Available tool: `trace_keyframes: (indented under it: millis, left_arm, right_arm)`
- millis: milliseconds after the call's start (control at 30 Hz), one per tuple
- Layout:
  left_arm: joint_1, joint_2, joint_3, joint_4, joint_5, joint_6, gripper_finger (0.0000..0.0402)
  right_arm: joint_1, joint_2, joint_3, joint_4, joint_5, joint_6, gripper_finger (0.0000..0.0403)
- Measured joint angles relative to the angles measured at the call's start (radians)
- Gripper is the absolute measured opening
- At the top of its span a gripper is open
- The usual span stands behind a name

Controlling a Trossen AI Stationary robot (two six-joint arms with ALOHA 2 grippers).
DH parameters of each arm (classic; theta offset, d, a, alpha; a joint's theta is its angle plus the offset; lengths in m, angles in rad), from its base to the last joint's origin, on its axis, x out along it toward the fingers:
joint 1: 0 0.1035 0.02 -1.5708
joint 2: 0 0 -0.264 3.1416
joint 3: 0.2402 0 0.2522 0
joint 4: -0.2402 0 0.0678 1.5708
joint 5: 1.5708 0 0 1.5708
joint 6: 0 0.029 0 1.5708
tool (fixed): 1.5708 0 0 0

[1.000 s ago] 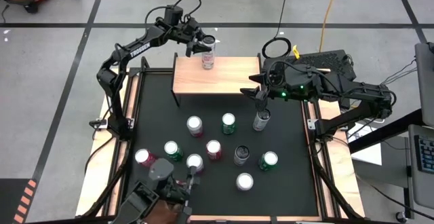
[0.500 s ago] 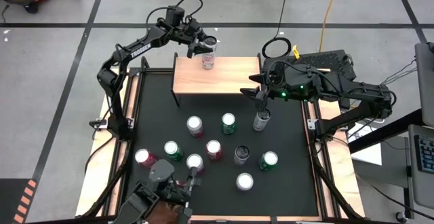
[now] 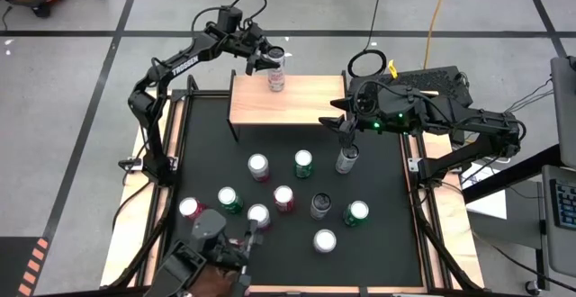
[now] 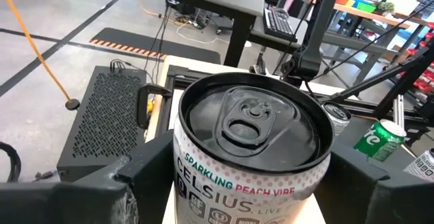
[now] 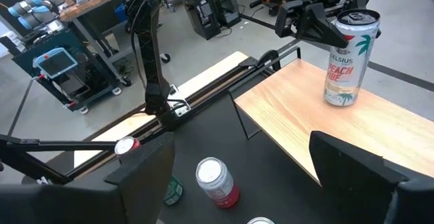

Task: Place canned beverage on shelf
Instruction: Put the bottom right white pink soda can on the shelf

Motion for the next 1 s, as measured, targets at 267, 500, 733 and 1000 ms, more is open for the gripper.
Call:
trace_keyframes:
  millis: [267,500,733,1000]
  left_arm:
    - [0.0,-0.037,0.0,0.0,0.012,0.003,0.0287]
    - [0.001,-0.043,0.001,-0.03,-0.022,0.083,0.0287]
    - [0.004,-0.043,0.001,-0.067,-0.045,0.114,0.0287]
    - [0.003,-0.043,0.001,-0.112,-0.044,0.205,0.0287]
  right_arm:
    - [0.0,0.0,0.0,-0.002,0.0,0.0,0.032]
    - [0.0,0.0,0.0,-0.002,0.0,-0.001,0.032]
    - [0.0,0.0,0.0,-0.002,0.0,-0.001,0.032]
    - [0.0,0.0,0.0,-0.002,-0.002,-0.001,0.032]
